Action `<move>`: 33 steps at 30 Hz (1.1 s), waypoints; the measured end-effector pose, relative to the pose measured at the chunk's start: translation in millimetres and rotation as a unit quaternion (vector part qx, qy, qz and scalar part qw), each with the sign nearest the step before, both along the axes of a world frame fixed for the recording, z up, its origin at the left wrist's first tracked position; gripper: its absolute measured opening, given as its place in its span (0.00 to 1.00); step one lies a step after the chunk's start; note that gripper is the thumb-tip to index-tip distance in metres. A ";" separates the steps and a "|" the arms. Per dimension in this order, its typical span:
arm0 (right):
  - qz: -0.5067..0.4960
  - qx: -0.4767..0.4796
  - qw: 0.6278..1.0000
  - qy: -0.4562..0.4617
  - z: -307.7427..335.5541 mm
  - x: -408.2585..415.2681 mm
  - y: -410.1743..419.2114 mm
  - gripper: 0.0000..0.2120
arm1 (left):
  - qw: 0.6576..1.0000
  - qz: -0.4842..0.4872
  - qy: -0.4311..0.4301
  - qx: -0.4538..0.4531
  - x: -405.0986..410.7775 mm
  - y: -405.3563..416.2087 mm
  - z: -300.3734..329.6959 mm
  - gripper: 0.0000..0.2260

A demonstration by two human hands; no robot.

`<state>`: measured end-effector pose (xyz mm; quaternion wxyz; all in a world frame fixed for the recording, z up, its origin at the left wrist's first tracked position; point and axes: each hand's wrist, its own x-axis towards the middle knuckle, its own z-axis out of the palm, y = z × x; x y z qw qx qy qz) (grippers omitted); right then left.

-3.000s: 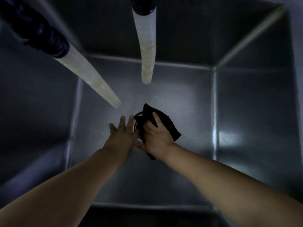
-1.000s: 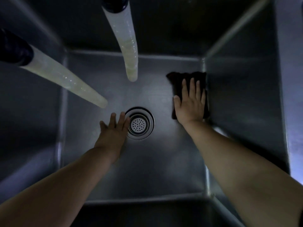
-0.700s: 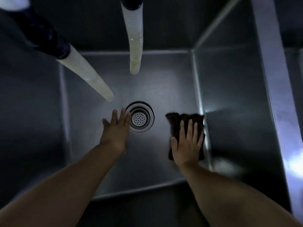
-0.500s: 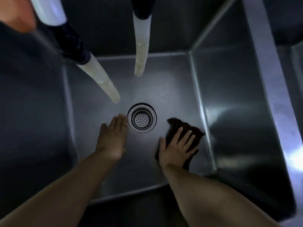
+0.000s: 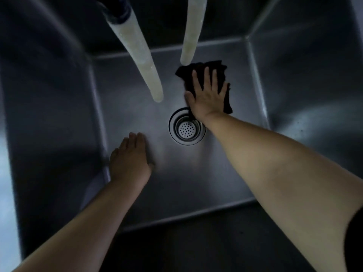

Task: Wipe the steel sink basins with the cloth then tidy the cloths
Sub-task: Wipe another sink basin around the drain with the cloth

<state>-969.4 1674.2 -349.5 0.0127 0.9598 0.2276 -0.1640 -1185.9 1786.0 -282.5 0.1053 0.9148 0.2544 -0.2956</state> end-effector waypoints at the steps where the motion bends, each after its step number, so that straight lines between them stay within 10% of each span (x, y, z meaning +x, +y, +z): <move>1: 0.028 -0.001 1.000 -0.004 -0.5 -2.4 2.9 0.30 | 1.000 0.008 0.000 0.004 -1.5 1.4 0.4 0.39; 15: 0.390 -0.001 0.920 0.030 0.3 -91.8 7.8 0.29 | 0.969 0.164 -0.181 0.026 -1.1 14.0 17.4 0.28; 26: 0.604 -0.012 0.787 0.123 12.4 -117.1 -120.9 0.29 | 0.982 0.149 -0.112 -0.005 -5.2 -15.9 27.9 0.26; 33: 0.426 -0.070 0.900 0.062 24.3 -41.8 -191.1 0.34 | 0.993 0.073 -0.092 -0.014 -12.3 -8.7 46.9 0.26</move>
